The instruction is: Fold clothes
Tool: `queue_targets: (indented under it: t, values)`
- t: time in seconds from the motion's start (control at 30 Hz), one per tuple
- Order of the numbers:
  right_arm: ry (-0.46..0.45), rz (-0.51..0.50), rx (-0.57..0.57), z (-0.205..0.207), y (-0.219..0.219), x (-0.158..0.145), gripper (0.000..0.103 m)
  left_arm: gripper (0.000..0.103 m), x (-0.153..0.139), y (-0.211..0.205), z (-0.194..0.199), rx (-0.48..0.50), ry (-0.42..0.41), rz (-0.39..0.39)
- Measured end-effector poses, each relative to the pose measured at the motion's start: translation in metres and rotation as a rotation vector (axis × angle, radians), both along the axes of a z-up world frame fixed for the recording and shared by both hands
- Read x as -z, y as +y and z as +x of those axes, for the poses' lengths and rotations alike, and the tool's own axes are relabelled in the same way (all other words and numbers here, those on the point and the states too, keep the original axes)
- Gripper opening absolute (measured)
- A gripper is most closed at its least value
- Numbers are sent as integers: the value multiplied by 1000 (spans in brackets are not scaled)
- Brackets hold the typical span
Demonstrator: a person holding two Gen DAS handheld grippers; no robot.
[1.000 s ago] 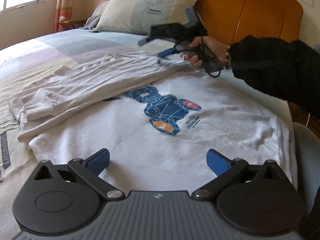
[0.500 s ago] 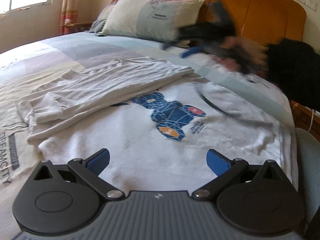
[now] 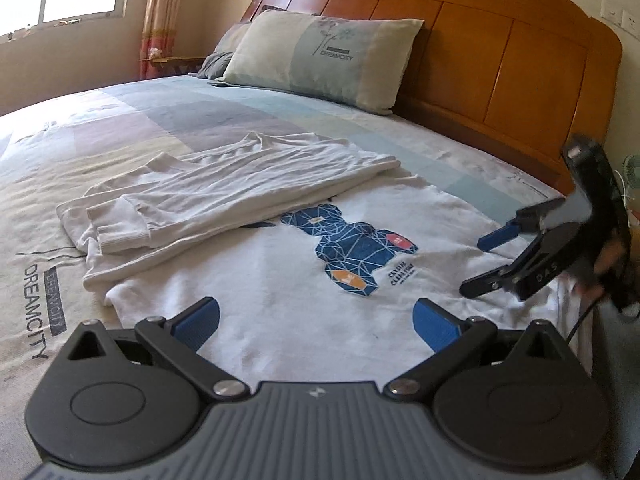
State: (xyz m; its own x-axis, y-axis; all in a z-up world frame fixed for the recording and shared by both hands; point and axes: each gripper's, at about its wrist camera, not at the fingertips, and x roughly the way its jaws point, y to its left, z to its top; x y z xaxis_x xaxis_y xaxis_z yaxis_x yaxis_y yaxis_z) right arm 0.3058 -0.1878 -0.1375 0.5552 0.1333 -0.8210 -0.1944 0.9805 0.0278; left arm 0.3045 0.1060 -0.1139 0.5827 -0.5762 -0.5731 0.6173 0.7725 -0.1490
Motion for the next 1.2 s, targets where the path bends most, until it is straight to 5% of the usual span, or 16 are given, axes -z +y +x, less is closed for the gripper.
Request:
queue_targets:
  t: [0.43, 0.57, 0.93, 1.2]
  values:
    - [2, 14, 46, -37, -5, -5, 103, 102, 1, -11, -10, 17, -5, 37]
    - [-85, 61, 27, -80, -2, -18, 103, 102, -2, -13, -12, 19, -14, 38]
    - [-156, 30, 19, -115, 23, 8, 103, 102, -5, -16, -4, -83, -12, 54]
    - [-210, 19, 68, -122, 29, 14, 103, 102, -14, -13, 21, -198, 27, -68]
